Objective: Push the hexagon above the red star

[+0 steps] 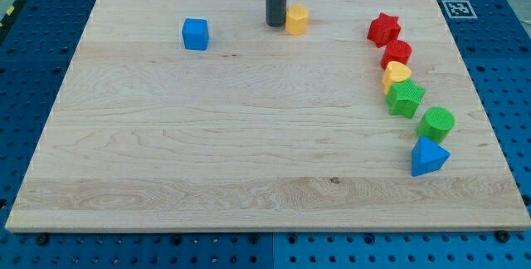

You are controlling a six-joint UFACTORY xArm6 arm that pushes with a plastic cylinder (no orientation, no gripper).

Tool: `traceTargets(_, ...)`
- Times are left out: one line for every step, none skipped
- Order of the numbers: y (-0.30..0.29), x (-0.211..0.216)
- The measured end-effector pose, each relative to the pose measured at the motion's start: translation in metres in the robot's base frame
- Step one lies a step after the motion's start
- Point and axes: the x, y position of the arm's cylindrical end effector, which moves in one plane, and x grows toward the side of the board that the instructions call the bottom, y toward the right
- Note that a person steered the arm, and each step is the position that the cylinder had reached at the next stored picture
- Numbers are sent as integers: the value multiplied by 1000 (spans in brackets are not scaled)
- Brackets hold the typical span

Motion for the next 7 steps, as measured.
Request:
traceTargets(-3,11)
traceTargets(-3,22)
traceTargets(-3,21)
traceTargets(-2,14)
traceTargets(7,-4)
traceTargets(28,-6)
traceTargets(43,-6)
